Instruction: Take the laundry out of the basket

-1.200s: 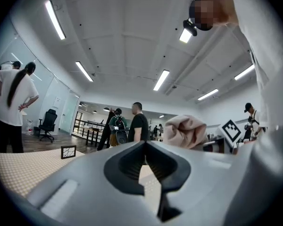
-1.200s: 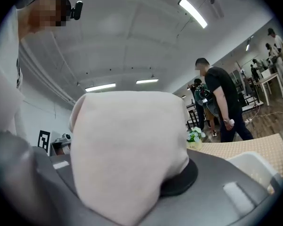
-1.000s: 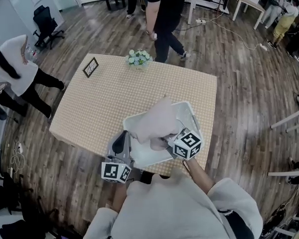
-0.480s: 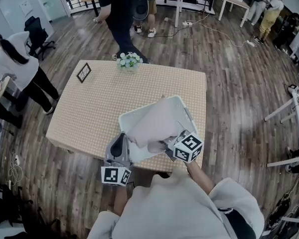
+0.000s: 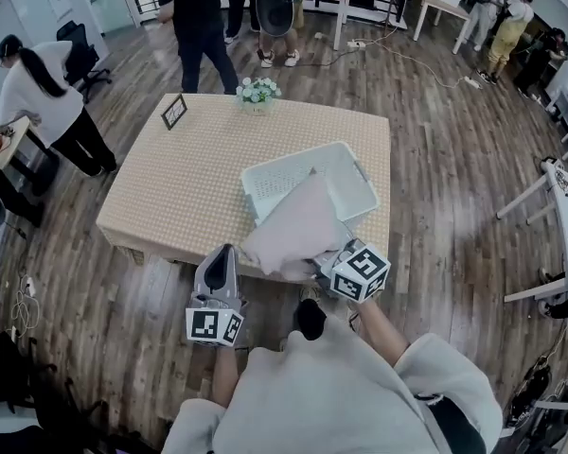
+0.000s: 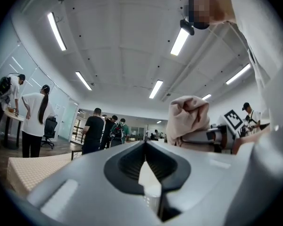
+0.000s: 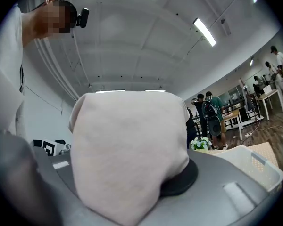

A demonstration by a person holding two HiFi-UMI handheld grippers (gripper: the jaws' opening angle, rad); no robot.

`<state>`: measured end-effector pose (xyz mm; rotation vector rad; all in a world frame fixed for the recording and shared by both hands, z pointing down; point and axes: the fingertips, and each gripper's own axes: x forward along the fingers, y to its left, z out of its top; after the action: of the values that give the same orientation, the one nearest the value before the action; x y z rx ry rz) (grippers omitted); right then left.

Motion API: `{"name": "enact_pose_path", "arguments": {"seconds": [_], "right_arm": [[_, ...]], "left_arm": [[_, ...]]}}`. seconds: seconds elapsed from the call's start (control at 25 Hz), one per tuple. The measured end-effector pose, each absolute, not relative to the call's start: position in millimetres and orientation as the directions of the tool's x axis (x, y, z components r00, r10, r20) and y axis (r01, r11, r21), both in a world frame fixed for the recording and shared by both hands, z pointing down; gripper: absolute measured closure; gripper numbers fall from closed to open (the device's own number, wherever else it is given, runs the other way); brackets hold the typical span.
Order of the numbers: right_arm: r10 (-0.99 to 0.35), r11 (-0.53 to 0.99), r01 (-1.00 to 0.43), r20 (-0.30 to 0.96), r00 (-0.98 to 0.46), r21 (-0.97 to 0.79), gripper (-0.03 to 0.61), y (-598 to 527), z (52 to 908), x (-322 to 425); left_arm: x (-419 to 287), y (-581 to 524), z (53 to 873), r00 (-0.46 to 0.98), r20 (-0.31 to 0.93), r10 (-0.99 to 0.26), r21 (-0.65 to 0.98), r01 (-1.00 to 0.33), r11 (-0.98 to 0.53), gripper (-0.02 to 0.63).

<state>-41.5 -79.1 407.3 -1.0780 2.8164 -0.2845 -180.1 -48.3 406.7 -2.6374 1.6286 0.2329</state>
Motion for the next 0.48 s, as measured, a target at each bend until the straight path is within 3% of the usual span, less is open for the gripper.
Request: {"name": "enact_pose_path", "arguments": {"seconds": [0.48], "right_arm": [[-0.708,0.690,-0.686,-0.017,-0.706,-0.233,0.393,30.4,418.1,-18.4]], "left_arm": [[-152.1,53.4,412.8,0.488,-0.133,-0.863,0.073,-0.863,-0.500,0.602]]}}
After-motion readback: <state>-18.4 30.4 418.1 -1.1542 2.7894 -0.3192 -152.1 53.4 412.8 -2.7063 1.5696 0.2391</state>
